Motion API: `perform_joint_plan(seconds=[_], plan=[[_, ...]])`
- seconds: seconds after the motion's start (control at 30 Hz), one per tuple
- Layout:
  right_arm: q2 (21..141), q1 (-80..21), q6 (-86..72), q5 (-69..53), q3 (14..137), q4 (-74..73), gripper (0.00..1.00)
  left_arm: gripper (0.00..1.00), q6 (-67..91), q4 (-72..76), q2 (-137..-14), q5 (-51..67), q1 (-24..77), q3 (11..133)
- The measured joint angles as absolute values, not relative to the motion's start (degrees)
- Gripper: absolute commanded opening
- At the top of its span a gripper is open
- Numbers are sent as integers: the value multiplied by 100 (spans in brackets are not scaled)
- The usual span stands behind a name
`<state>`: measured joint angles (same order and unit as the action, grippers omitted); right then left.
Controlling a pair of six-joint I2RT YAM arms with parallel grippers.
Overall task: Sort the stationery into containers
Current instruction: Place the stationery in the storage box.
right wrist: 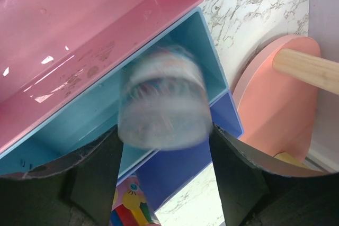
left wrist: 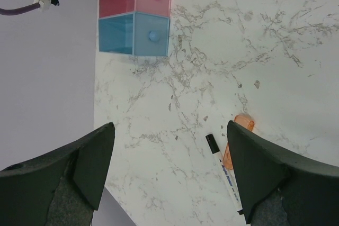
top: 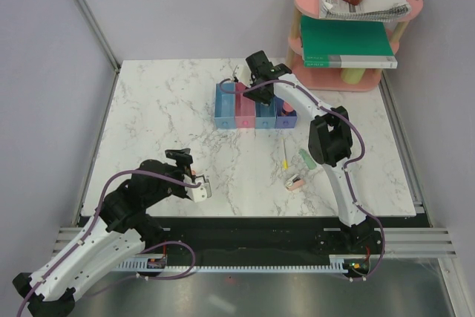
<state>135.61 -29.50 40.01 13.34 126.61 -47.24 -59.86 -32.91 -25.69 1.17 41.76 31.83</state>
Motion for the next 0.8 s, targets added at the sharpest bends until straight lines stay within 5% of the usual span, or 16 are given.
perform_joint_plan(seconds=[0.13,0.57,0.8], plan=[[13561,-2954,4018,1391,12630,-4692,81,92,-5986,-3291,-2569,117,4176,3181],[13509,-2954,3898,1433,12486,-4499,81,92,-5983,-3291,-2534,113,4176,3179],[12221,-2952,3481,567,11907,-4718,87,100,-5911,-3365,-2622,91,4176,3317]])
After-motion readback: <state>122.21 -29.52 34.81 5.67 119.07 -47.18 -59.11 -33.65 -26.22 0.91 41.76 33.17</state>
